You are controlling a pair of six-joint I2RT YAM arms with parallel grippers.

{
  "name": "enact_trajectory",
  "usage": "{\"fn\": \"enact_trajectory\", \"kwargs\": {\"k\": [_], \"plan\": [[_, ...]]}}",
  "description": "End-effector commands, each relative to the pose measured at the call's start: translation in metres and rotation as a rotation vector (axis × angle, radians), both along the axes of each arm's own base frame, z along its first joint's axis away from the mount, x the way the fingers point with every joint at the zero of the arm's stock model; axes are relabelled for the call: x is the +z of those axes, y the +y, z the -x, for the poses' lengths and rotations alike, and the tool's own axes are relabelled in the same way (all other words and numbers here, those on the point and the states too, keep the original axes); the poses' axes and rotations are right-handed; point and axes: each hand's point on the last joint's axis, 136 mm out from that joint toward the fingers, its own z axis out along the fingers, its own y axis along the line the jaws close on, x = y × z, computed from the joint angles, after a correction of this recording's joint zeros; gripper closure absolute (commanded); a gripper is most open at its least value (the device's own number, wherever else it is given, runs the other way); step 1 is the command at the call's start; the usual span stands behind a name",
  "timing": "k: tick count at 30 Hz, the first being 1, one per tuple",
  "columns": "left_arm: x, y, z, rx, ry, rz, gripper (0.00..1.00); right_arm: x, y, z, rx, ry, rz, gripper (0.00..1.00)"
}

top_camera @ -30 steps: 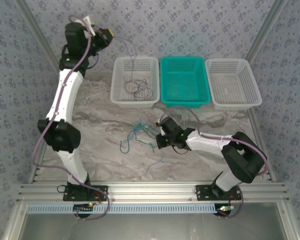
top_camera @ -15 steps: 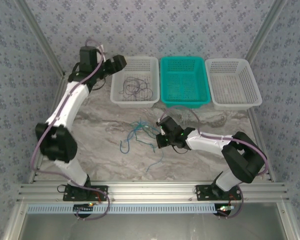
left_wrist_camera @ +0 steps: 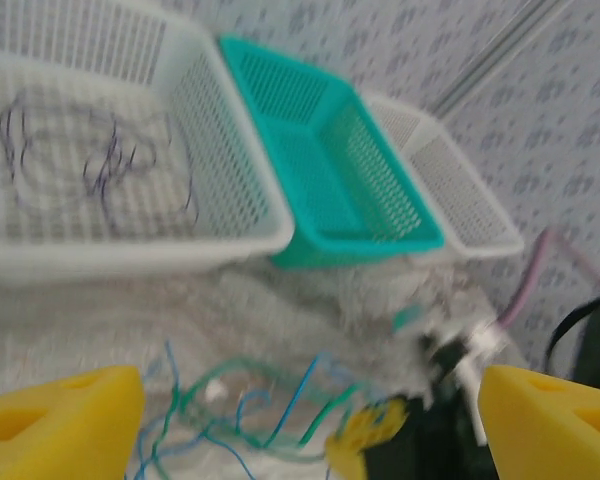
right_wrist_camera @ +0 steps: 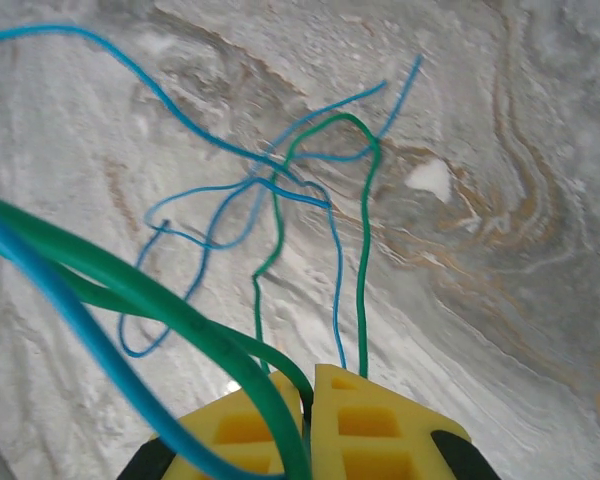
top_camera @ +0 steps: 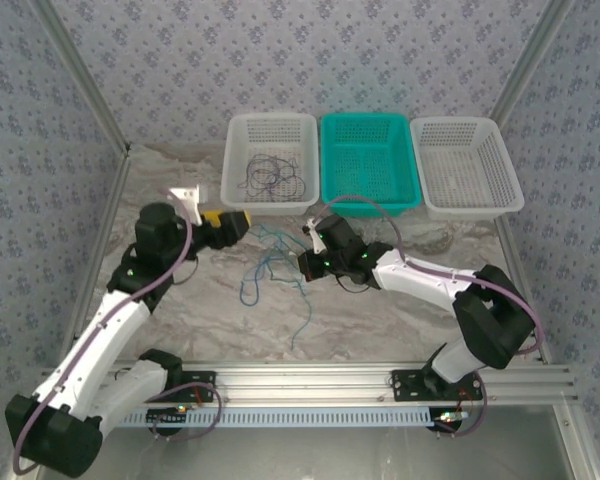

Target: Untangle the cables

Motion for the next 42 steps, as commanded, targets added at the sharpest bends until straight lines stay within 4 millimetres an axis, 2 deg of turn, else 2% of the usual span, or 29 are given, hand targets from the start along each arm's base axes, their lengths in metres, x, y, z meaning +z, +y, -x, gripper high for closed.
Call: {"fn": "enact_trajectory", "kwargs": {"k": [1, 4, 6, 10, 13, 16, 19, 22, 26, 27, 28, 31, 32, 34, 36, 38, 42], "plan": [[-0.013, 0.003, 0.008, 0.010, -0.002, 0.023, 0.13, 0.035, 0.009, -0.004, 0.011, -0.025, -0.080, 1.00], [-0.035, 0.001, 0.013, 0.001, 0.047, 0.026, 0.14, 0.043, 0.007, -0.005, 0.006, -0.025, -0.105, 1.00], [-0.041, -0.004, 0.014, -0.019, 0.049, 0.046, 0.14, 0.049, 0.010, -0.003, 0.029, -0.026, -0.137, 1.00], [-0.034, -0.027, 0.018, -0.148, -0.012, 0.105, 0.13, 0.062, 0.021, 0.001, 0.074, 0.019, -0.226, 1.00], [-0.030, -0.041, 0.018, -0.211, -0.045, 0.078, 0.13, 0.072, 0.029, 0.006, 0.119, 0.025, -0.267, 1.00], [-0.029, -0.047, 0.007, -0.199, -0.072, 0.037, 0.13, 0.074, 0.033, 0.009, 0.138, 0.022, -0.271, 1.00], [-0.039, -0.039, -0.017, -0.098, -0.067, -0.007, 0.11, 0.079, 0.037, 0.013, 0.161, 0.023, -0.296, 1.00], [-0.023, -0.040, -0.028, -0.065, -0.126, 0.039, 0.12, 0.080, 0.038, 0.017, 0.188, 0.024, -0.294, 1.00], [-0.006, -0.030, -0.037, 0.012, -0.199, 0.040, 0.14, 0.071, 0.034, 0.018, 0.181, 0.051, -0.292, 1.00], [-0.004, -0.028, -0.037, 0.021, -0.211, 0.033, 0.18, 0.070, 0.034, 0.019, 0.186, 0.054, -0.294, 1.00], [-0.001, -0.027, -0.037, 0.023, -0.224, 0.030, 0.28, 0.069, 0.035, 0.020, 0.192, 0.058, -0.297, 1.00], [0.009, -0.026, -0.033, 0.019, -0.239, 0.039, 0.72, 0.060, 0.033, 0.018, 0.176, 0.082, -0.284, 1.00], [0.012, -0.026, -0.031, 0.019, -0.240, 0.040, 0.84, 0.056, 0.030, 0.014, 0.155, 0.092, -0.281, 1.00], [0.016, -0.024, -0.028, 0.020, -0.240, 0.038, 0.99, 0.047, 0.023, 0.007, 0.107, 0.111, -0.268, 1.00], [0.017, -0.020, -0.024, 0.027, -0.234, 0.028, 1.00, 0.033, 0.011, -0.004, 0.035, 0.139, -0.240, 1.00], [0.018, -0.014, -0.022, 0.050, -0.222, 0.014, 1.00, 0.008, -0.008, -0.015, -0.064, 0.176, -0.179, 1.00], [0.023, -0.001, -0.020, 0.110, -0.197, -0.016, 1.00, -0.038, -0.035, -0.019, -0.144, 0.230, -0.089, 0.99]]}}
